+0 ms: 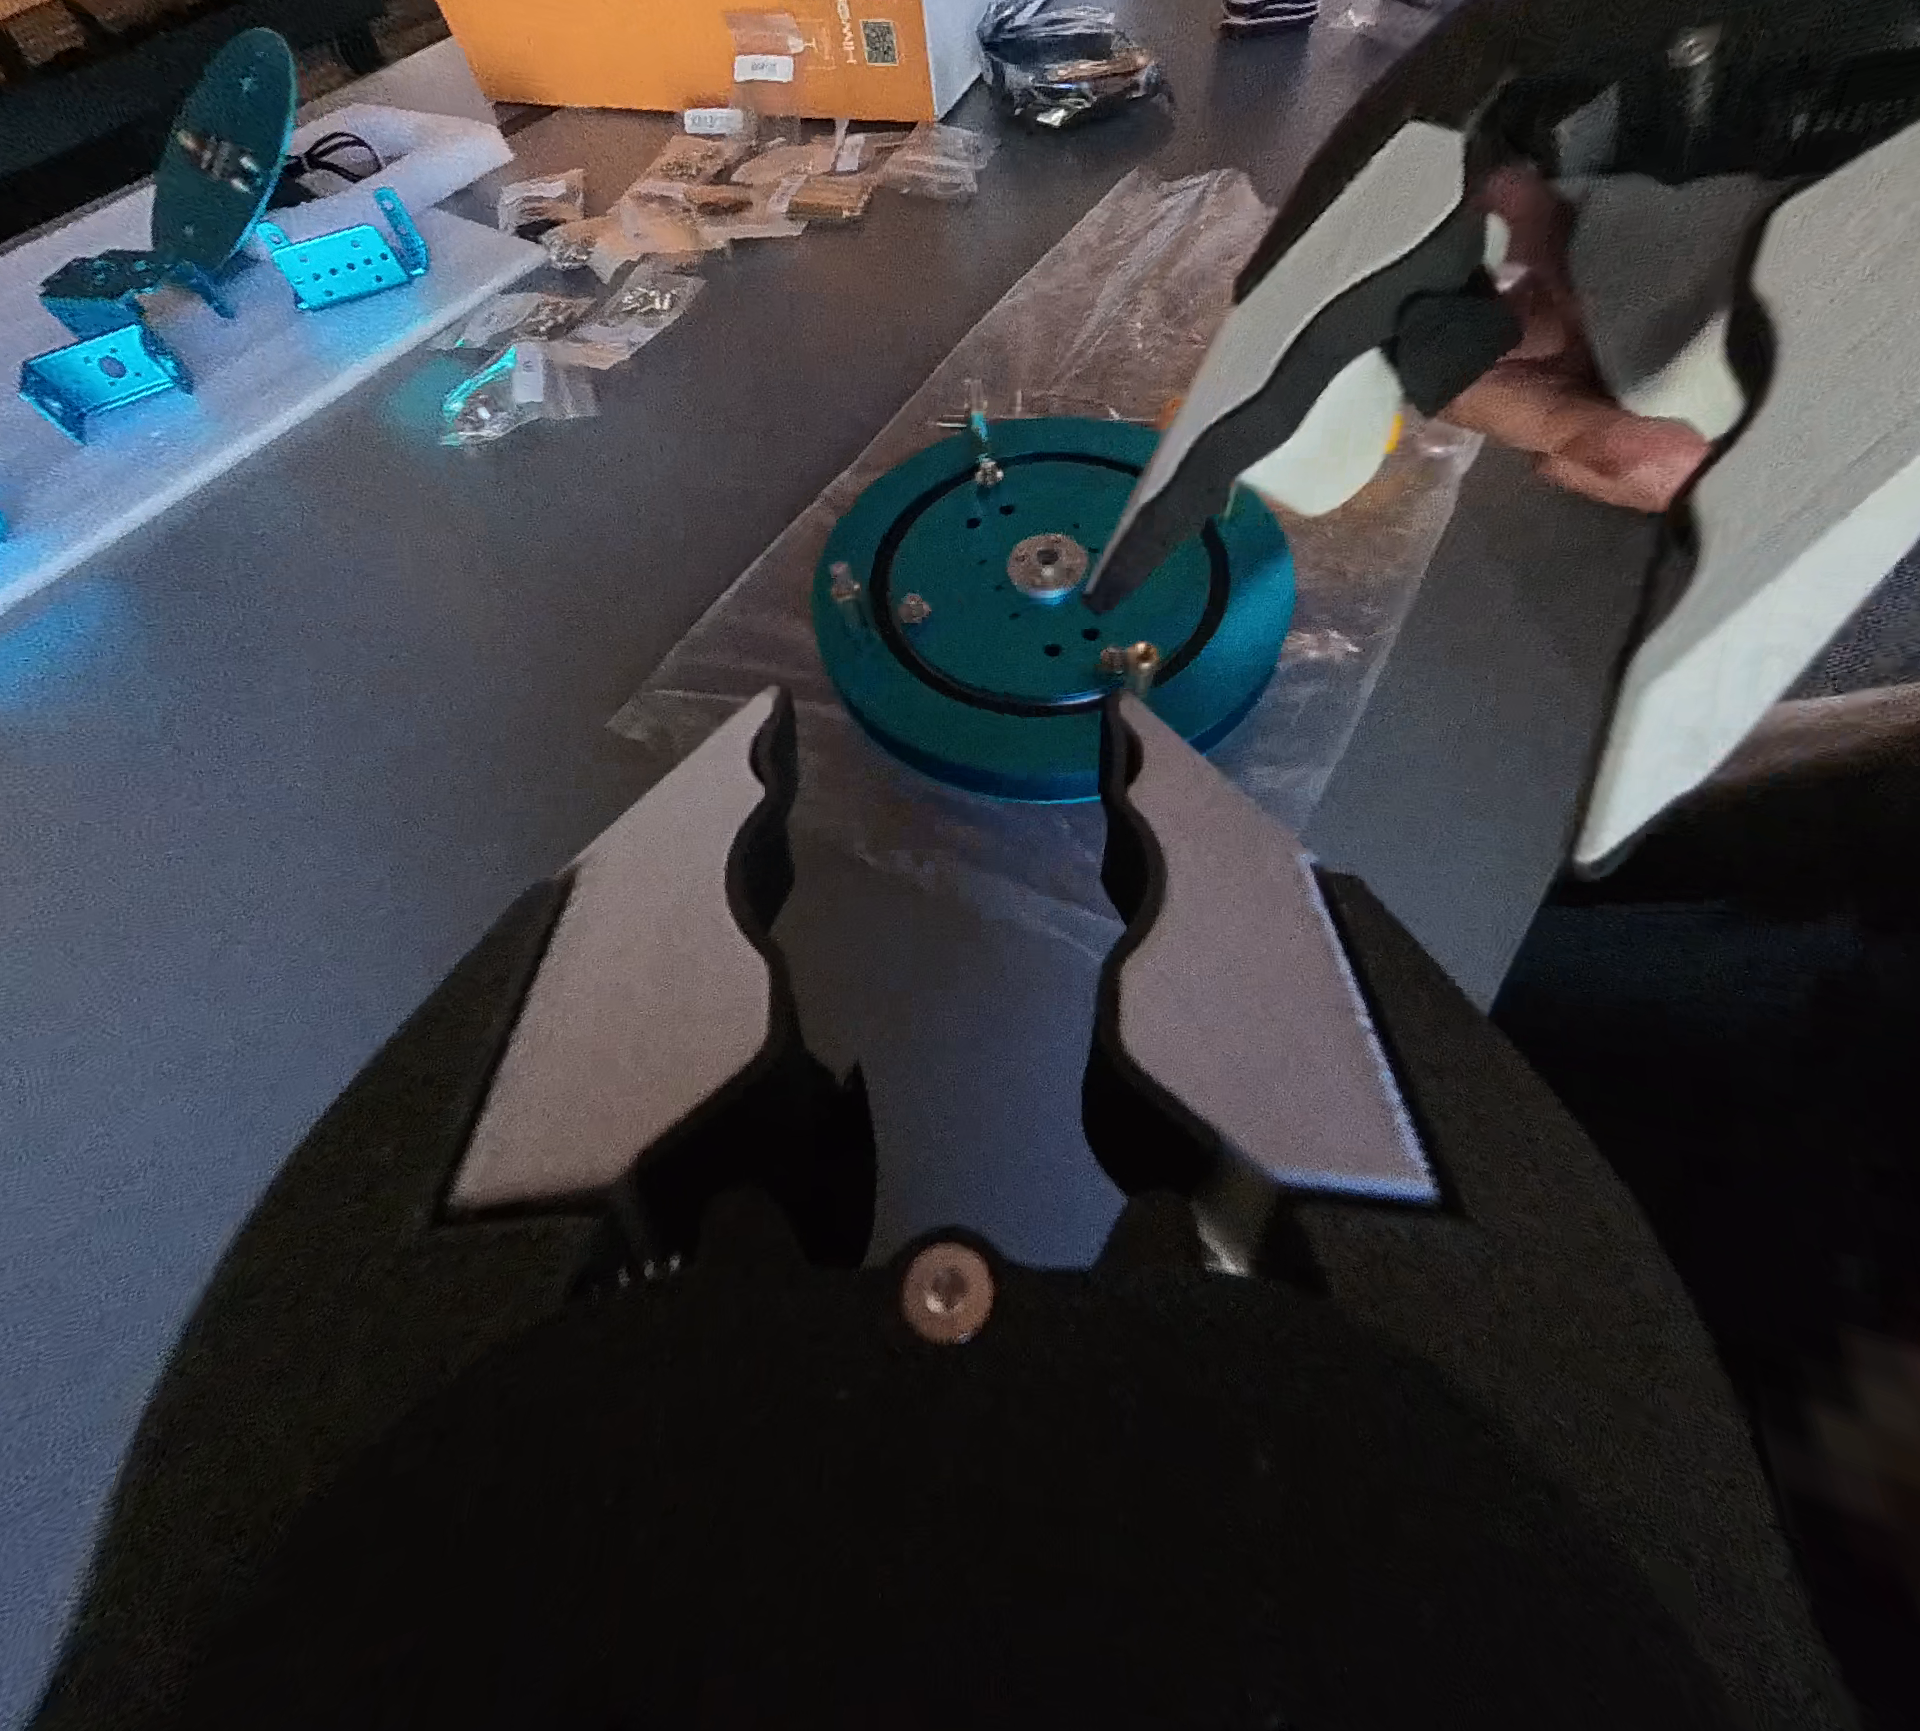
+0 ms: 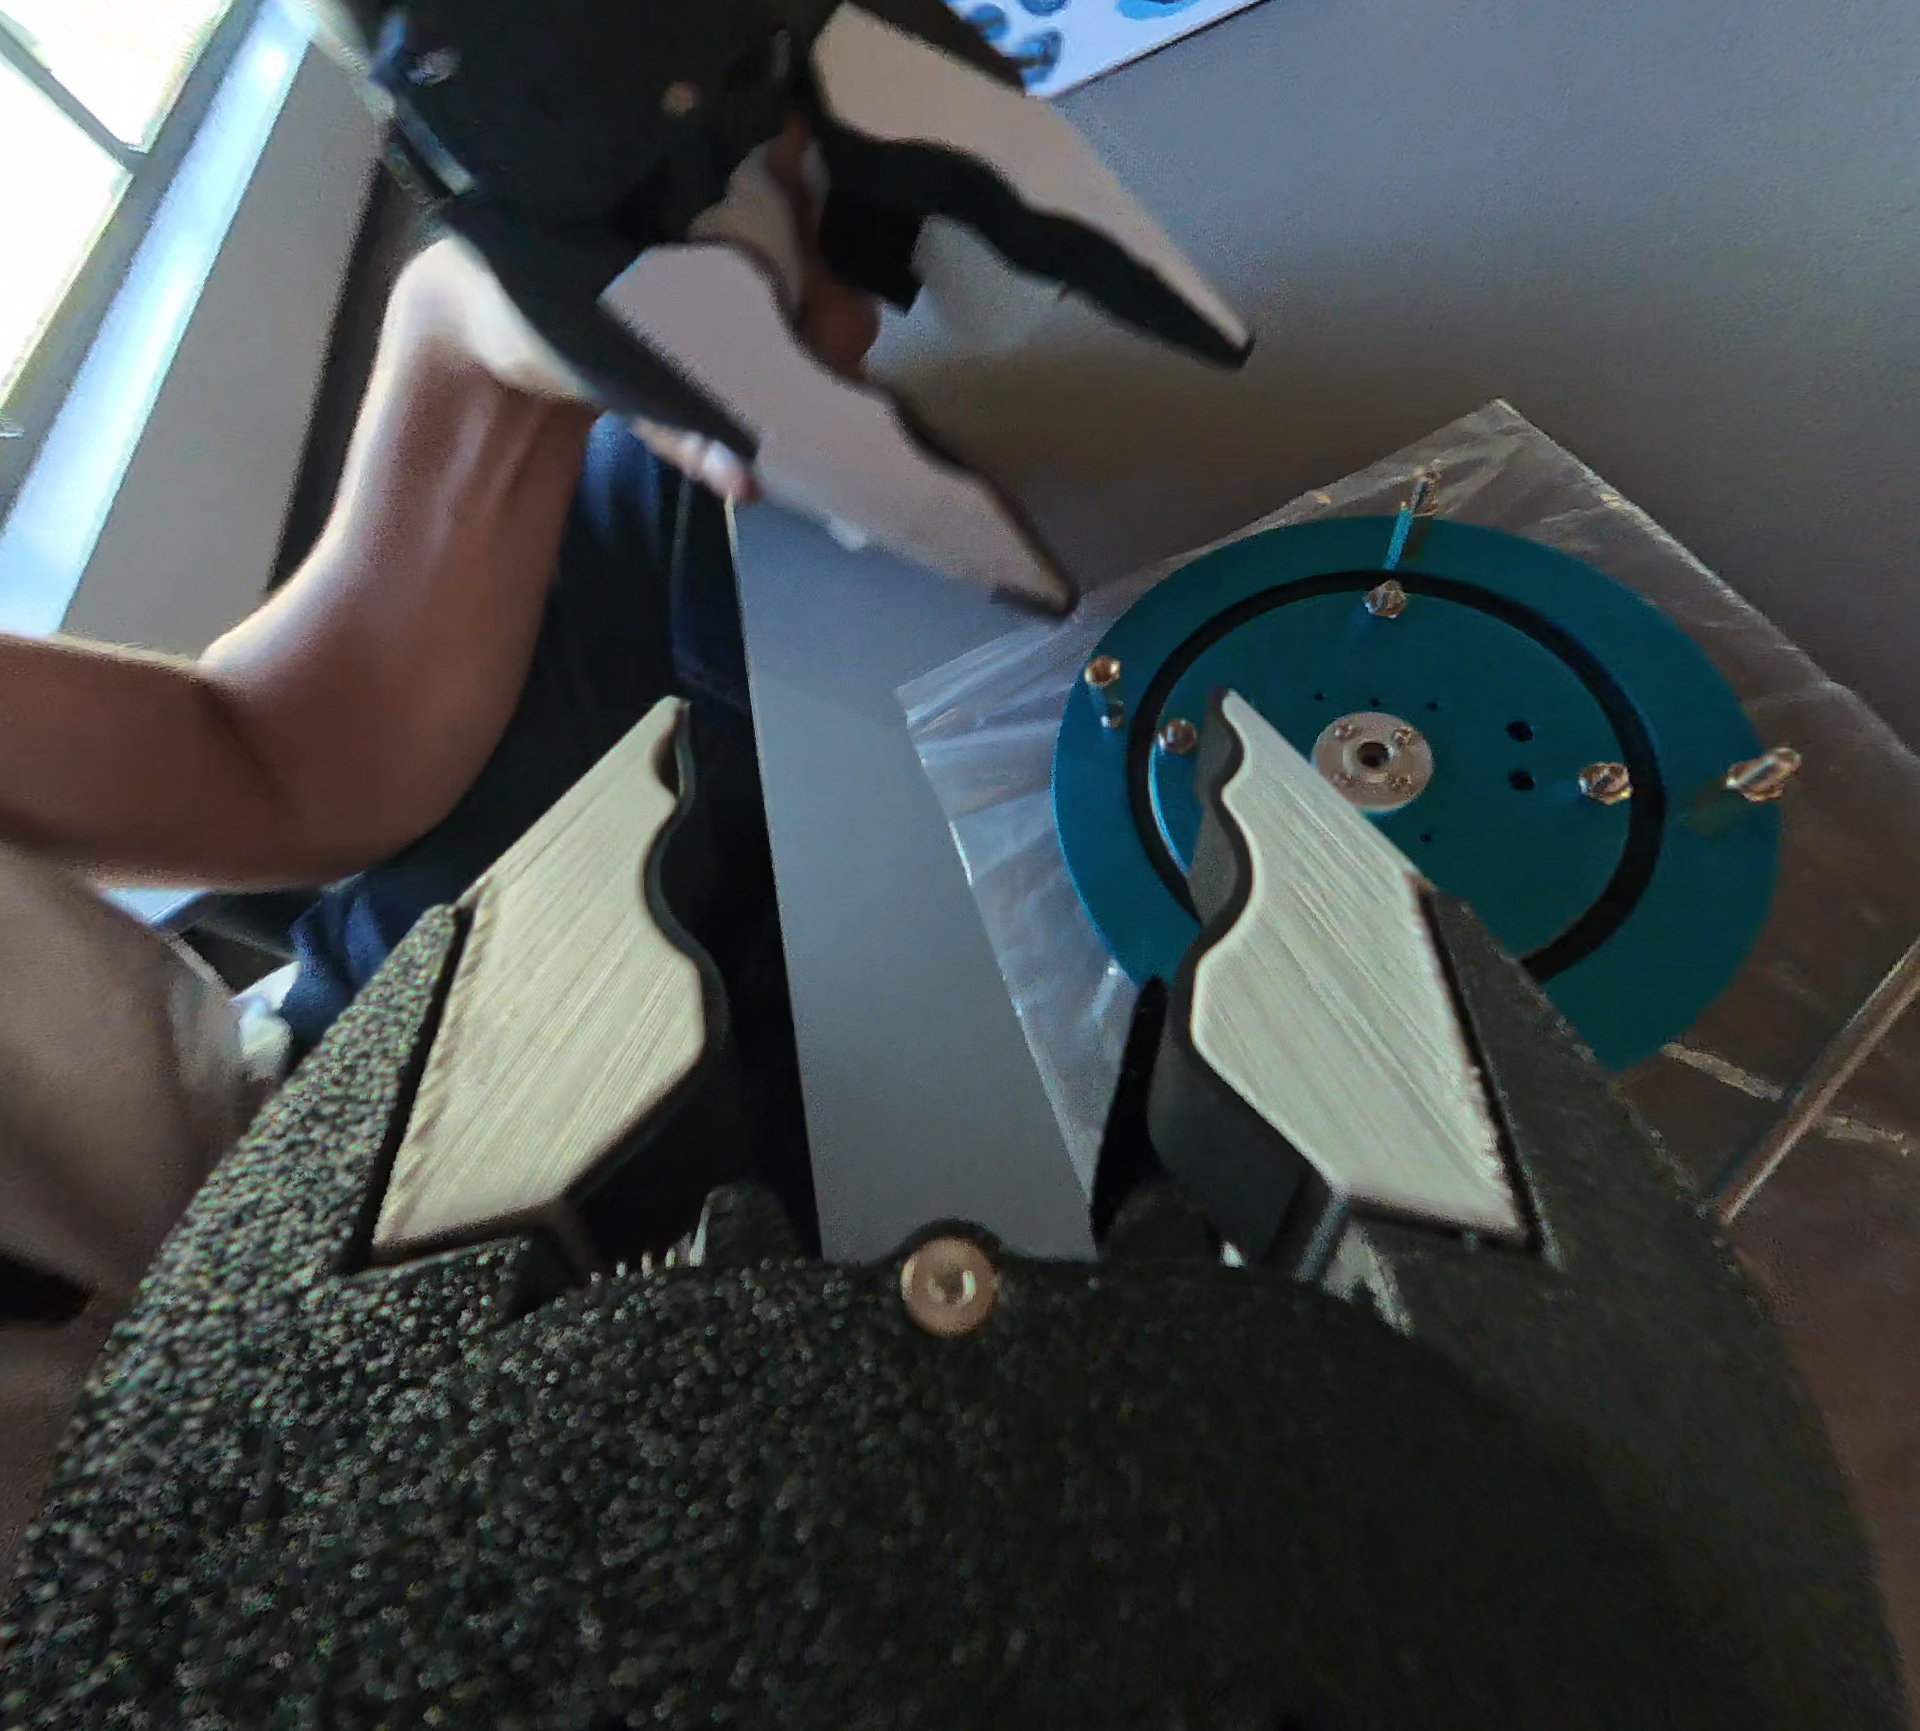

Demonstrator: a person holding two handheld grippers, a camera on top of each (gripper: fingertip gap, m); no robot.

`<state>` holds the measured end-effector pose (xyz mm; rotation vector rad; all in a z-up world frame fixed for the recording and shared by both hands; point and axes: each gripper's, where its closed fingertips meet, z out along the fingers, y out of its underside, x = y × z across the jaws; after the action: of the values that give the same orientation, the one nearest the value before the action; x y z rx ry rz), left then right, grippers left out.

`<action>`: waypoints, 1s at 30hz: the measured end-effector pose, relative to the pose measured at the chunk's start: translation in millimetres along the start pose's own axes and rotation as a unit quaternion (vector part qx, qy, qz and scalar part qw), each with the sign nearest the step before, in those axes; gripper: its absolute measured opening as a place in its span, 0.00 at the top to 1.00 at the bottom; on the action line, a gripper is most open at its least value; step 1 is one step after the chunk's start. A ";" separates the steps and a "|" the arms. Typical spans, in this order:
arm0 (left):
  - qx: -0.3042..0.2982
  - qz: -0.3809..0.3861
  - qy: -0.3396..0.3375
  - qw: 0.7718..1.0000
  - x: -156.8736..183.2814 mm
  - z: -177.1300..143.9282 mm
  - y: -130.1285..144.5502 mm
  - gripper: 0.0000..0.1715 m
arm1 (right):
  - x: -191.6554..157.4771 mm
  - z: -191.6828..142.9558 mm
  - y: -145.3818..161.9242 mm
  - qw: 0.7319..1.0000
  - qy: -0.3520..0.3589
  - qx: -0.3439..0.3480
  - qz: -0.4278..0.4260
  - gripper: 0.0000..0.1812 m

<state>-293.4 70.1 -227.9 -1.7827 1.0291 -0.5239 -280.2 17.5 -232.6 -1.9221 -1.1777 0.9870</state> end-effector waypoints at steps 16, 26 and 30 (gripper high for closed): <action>0.214 -0.212 -0.209 0.930 28.8 -103.0 13.4 0.72 | -38.7 -35.2 -12.9 0.973 0.105 0.194 -0.065 0.53; 0.093 -0.074 -0.254 0.960 65.2 -104.9 35.1 0.80 | -59.1 -51.8 20.2 0.969 0.136 0.204 -0.017 0.68; 0.059 -0.090 -0.191 0.976 64.6 -68.8 34.6 0.79 | -58.2 -30.9 13.3 0.982 0.096 0.161 -0.032 0.49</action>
<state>-322.2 -25.8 -235.4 -1.7906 0.5630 -0.3245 -266.0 -45.5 -213.6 -1.6690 -0.9020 0.8750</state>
